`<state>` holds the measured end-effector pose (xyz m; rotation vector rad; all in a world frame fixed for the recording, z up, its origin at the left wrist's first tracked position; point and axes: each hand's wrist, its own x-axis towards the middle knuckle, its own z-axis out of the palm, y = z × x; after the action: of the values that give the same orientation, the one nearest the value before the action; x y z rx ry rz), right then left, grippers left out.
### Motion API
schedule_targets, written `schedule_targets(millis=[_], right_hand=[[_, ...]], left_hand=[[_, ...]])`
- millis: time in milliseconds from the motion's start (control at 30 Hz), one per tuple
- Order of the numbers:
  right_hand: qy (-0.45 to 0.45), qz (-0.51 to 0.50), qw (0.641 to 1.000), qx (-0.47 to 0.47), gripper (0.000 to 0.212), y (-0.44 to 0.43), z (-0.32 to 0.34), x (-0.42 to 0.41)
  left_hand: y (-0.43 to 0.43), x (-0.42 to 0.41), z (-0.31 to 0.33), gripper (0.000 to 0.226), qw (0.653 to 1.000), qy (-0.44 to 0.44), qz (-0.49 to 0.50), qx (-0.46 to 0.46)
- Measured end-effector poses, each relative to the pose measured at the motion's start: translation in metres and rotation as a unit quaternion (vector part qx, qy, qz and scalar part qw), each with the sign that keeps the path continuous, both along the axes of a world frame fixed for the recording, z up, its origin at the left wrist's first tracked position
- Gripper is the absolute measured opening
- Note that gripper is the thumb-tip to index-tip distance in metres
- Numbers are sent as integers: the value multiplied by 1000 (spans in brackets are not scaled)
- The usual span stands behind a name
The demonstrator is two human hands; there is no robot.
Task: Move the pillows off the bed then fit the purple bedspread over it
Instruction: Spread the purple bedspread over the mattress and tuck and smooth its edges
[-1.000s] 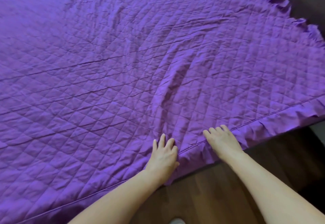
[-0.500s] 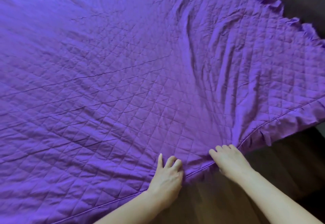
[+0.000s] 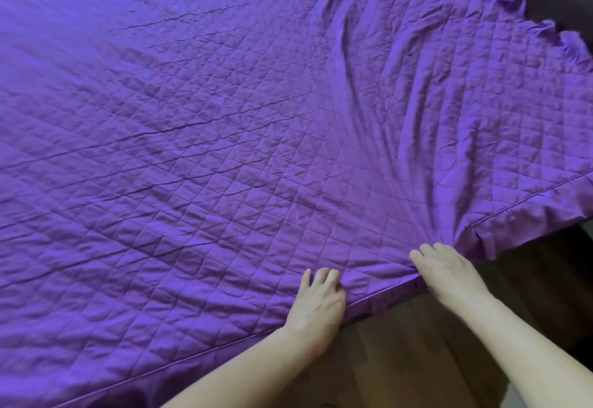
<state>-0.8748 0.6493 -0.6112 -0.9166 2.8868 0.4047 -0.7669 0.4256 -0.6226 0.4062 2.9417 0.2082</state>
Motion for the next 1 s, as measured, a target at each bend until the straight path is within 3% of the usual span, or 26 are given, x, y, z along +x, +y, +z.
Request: schedule_targets(millis=[100,200,300,400,467,633,700,800,900,1000], right_hand=[[-30,-33,998,39,50,-10,0,4],[8,-39,999,24,11,-42,9,6],[17,-11,999,-25,25,-83,13,21],[-64,-16,998,-13,38,-97,9,43],[-65,-57,995,-40,38,-90,12,46],[-51,-75,994,-57,49,-60,38,25],[-47,-78,993,-69,50,-43,54,13],[-12,-85,993,-75,44,-3,87,-6],[-19,-104,992,-66,50,39,107,-21],[-20,-142,989,-46,40,74,118,-32]], left_hand=[[-27,10,4,30,999,36,14,16],[-75,28,7,41,993,-4,115,-35],[-97,56,5,52,974,-135,167,-72],[-94,63,4,63,975,-168,134,-56],[-84,56,14,57,972,-201,119,-33],[-40,2,46,87,987,-148,58,-1],[-14,-21,58,86,991,-129,43,12],[35,-59,74,66,994,-103,25,30],[72,-88,78,78,996,-77,1,42],[100,-112,78,72,996,-74,-27,44]])
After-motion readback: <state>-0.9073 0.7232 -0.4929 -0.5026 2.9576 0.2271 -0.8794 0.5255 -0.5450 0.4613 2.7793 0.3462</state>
